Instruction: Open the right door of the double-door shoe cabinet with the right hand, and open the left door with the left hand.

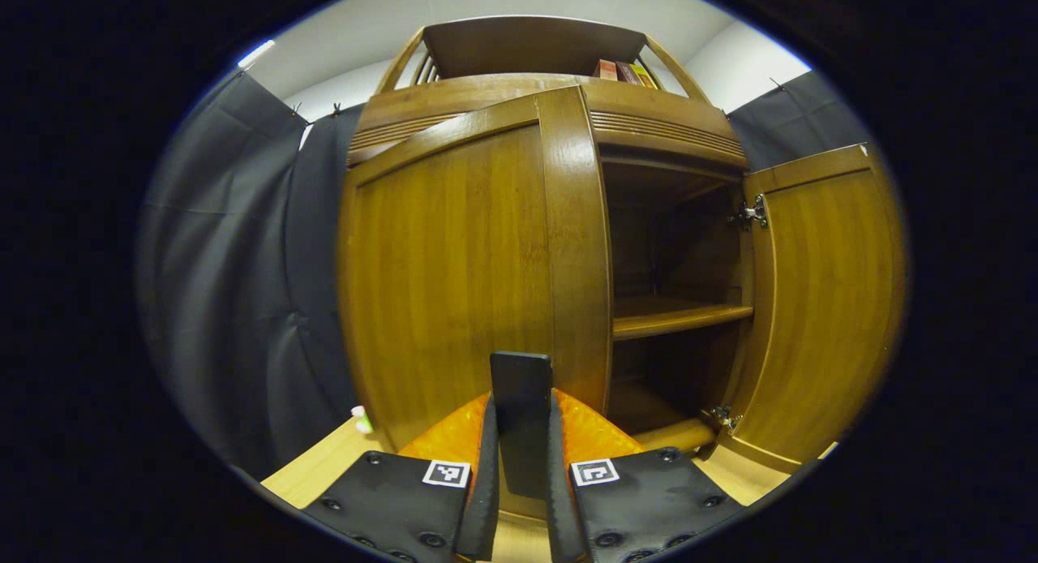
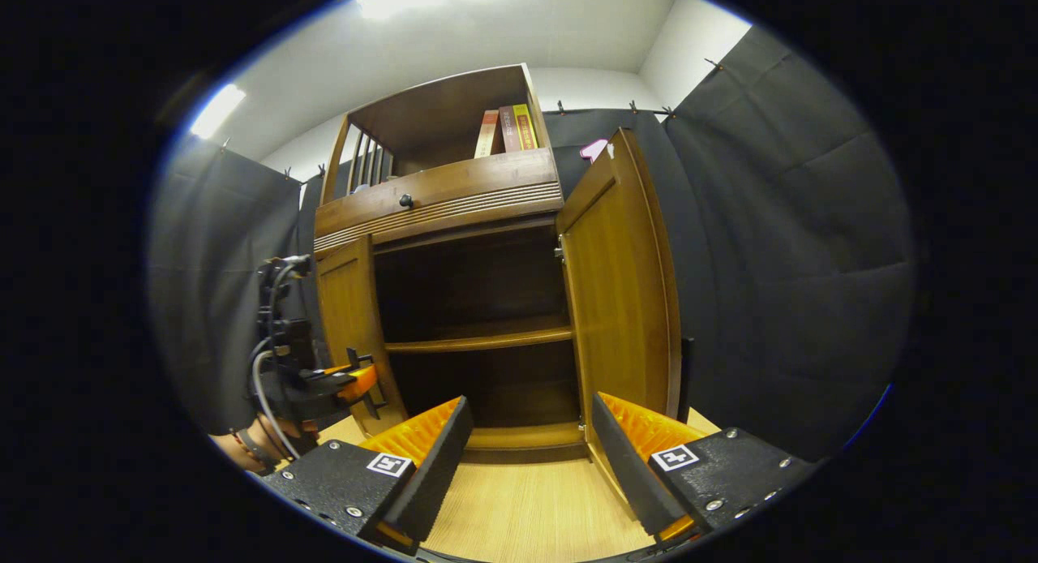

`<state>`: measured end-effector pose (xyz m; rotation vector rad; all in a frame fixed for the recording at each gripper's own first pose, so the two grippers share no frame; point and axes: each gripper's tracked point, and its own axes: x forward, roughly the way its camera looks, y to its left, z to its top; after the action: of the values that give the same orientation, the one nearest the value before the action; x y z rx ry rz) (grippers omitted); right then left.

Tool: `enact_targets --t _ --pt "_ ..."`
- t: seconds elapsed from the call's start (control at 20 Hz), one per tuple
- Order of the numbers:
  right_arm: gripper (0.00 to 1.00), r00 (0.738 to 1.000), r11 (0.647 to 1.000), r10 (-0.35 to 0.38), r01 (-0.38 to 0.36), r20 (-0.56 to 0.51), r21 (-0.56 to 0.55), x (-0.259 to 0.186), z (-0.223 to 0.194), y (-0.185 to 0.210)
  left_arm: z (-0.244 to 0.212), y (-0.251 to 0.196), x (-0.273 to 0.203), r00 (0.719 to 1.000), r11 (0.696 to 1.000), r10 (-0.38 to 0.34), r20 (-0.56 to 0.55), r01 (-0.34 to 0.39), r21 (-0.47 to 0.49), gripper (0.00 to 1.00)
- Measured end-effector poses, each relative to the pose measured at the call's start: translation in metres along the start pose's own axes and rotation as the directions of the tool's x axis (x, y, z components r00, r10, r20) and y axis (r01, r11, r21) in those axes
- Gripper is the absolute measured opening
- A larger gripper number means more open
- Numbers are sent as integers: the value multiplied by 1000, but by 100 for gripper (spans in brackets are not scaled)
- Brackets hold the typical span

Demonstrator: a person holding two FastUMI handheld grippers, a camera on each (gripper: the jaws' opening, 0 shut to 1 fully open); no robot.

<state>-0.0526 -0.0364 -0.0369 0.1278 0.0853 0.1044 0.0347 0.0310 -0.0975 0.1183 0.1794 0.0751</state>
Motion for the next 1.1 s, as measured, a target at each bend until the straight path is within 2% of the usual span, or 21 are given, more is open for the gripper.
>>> enact_targets --t 0.05,0.1,0.3,0.35,0.4,0.55,0.6,0.65,0.7,0.75,0.85,0.9,0.95,1.0,1.05,1.1 --pt "100 1000 1000 11 -11 -4 -1 0 -2 3 0 10 -13 1000 1000 11 -7 -11 5 32" --pt "92 1000 1000 20 -20 -8 -4 3 -3 6 -1 21 -25 1000 1000 26 -9 -26 4 30" --pt "92 998 998 59 -59 -13 3 14 -5 21 -1 58 -57 996 996 84 -7 -84 1 27" --pt "100 998 998 66 -66 -12 6 15 -5 24 -1 64 -62 996 996 87 -8 -87 -9 25" --pt "92 997 998 70 -70 -11 7 17 -5 28 -2 70 -65 996 996 84 -9 -84 -14 22" --pt "92 998 998 63 -63 -11 -3 23 -8 37 -1 93 -78 993 993 121 -2 -121 1 21" --pt "100 998 998 56 -56 -12 -11 24 -10 38 -2 104 -82 990 990 142 2 -142 4 23" --pt "92 999 999 49 -49 -10 -15 24 -11 39 -3 115 -83 986 986 168 8 -168 2 22" --pt "100 999 999 43 -43 -10 -16 26 -13 41 -2 127 -88 984 984 178 14 -178 -7 16" --pt "100 999 999 38 -38 -13 -15 27 -15 43 -1 137 -89 984 984 178 20 -178 -21 15" --pt "100 1000 1000 19 -19 -12 -24 29 -18 43 -1 155 -88 989 988 149 19 -148 -42 16" --pt "100 1000 999 15 -15 -13 -31 31 -18 44 -2 162 -91 994 993 110 21 -109 -41 10" --pt "80 1000 999 11 -12 -15 -35 31 -20 46 -2 168 -89 998 998 60 24 -59 -27 13" --pt "100 1000 999 10 -11 -15 -37 32 -20 47 -4 176 -87 1000 1000 8 20 -8 7 10" --pt "100 1000 999 9 -10 -14 -37 33 -18 49 -6 186 -86 1000 999 -29 10 29 30 13" --pt "100 1000 999 7 -7 -15 -40 33 -18 51 -8 196 -85 998 997 -66 -2 66 37 11"
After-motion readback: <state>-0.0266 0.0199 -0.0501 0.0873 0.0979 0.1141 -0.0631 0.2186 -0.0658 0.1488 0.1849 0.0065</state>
